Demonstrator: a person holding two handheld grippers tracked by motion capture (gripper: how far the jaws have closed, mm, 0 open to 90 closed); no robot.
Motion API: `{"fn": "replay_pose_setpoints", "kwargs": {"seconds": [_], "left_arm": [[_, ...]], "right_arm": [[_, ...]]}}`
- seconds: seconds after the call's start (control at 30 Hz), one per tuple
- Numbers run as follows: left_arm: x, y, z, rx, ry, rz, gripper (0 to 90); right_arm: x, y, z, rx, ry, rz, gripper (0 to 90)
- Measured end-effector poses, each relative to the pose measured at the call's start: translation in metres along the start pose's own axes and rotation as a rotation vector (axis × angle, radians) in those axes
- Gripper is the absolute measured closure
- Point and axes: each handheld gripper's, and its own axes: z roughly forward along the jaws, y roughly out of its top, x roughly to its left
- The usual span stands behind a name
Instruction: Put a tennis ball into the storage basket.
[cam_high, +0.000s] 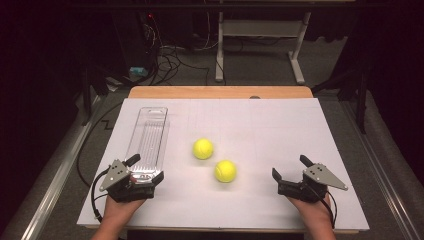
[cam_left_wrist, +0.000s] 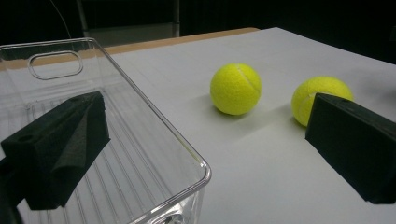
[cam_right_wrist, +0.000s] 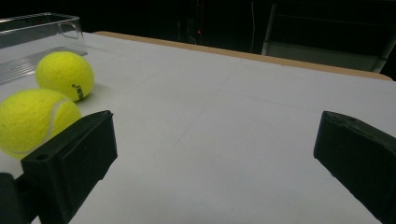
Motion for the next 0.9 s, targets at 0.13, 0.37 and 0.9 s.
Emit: {"fn": "replay_pose_setpoints", "kwargs": {"seconds": [0.13, 0.37, 0.9], "left_arm": [[0.0001, 0.0004, -0.0010, -0.006, 0.002, -0.004, 0.6], [0.0018, 0.0003, -0.0018, -0.006, 0.006, -0.005, 0.6], [0.0027, 0.0004, -0.0021, -0.004, 0.012, -0.003, 0.6]], "right_arm": [[0.0020, 0.0004, -0.0006, -0.002, -0.010, -0.017, 0.0], [0.0010, 0.0011, -0.0013, -0.009, -0.012, -0.011, 0.0], [0.0003, 0.0010, -0.0005, -0.012, -0.018, -0.014, 0.0]]}}
